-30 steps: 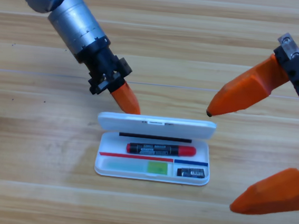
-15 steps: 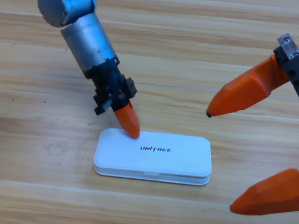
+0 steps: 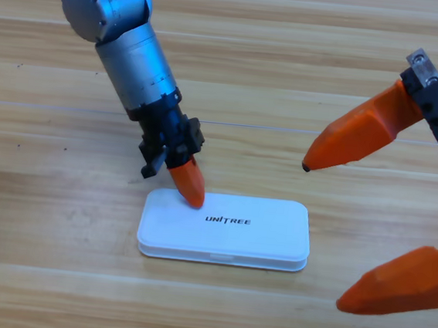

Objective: Clean up eraser and pencils

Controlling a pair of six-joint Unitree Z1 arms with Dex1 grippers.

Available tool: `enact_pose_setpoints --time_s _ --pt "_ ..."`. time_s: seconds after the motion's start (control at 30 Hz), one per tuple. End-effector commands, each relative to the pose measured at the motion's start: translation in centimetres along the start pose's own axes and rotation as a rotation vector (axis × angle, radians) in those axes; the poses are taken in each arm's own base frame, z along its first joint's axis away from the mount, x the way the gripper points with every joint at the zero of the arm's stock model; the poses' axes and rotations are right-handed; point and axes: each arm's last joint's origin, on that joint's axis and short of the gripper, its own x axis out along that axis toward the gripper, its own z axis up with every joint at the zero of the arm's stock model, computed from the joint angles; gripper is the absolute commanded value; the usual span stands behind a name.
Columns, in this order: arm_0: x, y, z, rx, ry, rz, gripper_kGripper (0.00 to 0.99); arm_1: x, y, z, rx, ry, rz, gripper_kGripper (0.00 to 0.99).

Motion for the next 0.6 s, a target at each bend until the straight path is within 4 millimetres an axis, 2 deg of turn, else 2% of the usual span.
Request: enact_pose_setpoints --time_s 0.03,0.3,0.53,0.6 --pt "4.8 -0.7 -0.6 -0.033 0.116 -0.077 0.000 0.3 -0.6 -0.7 0.039 0.008 -0.001 0.990" --pt "4.4 -2.0 0.1 -0.023 0.138 -0.061 0.000 0.5 -0.7 -0.7 0.042 0.014 0.000 0.990" --pt "5.5 -2.7 -0.2 -0.016 0.159 -0.063 0.000 0.6 -0.8 -0.7 0.042 0.014 0.000 0.990" --pt "5.3 -2.9 -0.2 -0.016 0.156 -0.060 0.000 0.5 -0.8 -0.6 0.044 0.013 -0.001 0.990"
